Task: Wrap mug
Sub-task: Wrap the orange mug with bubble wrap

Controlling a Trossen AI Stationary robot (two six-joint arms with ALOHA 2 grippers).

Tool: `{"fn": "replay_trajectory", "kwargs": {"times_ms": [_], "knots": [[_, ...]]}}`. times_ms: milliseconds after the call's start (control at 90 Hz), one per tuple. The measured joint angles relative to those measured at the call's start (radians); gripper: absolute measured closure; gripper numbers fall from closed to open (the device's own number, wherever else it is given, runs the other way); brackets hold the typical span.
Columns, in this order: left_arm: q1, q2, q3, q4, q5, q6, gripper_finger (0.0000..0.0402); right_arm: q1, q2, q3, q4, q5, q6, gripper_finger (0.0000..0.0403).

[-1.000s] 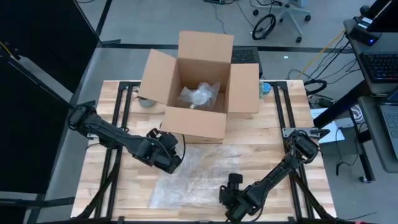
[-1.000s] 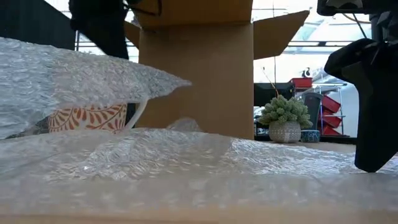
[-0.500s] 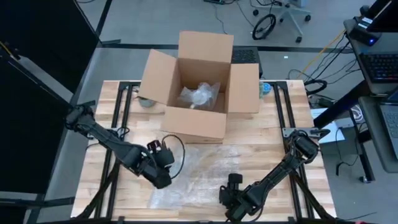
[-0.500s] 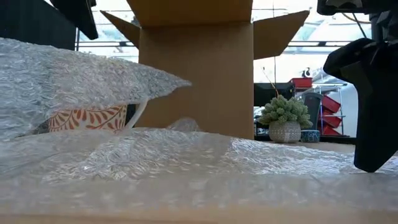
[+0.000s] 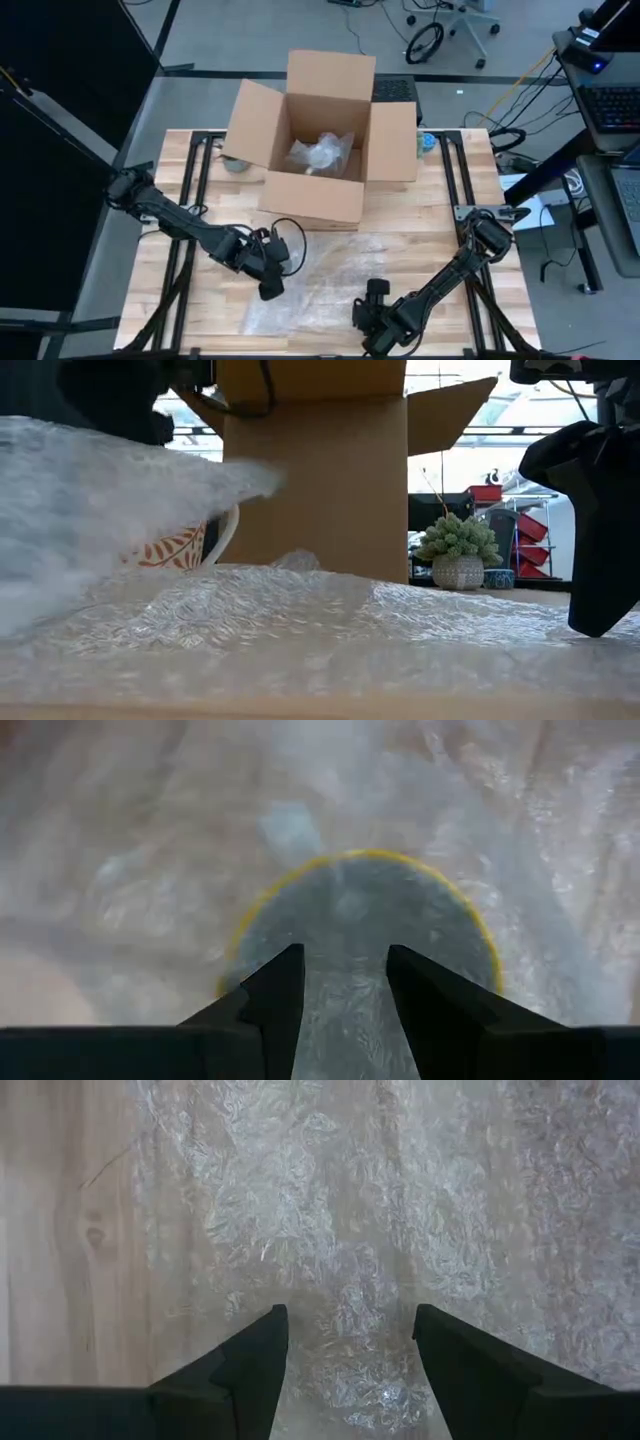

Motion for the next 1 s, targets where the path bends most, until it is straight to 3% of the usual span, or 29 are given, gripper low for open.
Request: {"fn": "replay_trajectory", "kwargs": {"times_ms": [300, 578, 778, 1000], "knots": [[0.006, 0.059, -0.013, 0.034, -0.028, -0.018, 0.0264, -0.006, -0.016, 0.018, -0.052, -0.012, -0.003, 0.0200], [0.006, 0.070, -0.015, 0.088, -0.031, 0.010, 0.0264, -0.004, -0.207, 0.043, -0.193, -0.003, 0.061, 0.0200], [0.006, 0.071, -0.015, 0.093, -0.045, 0.008, 0.0264, -0.004, -0.328, -0.027, -0.313, 0.073, 0.312, 0.0190], [0.006, 0.072, -0.015, 0.094, -0.057, 0.013, 0.0263, 0.017, -0.446, -0.359, -0.082, 0.040, 0.704, 0.0172]]}}
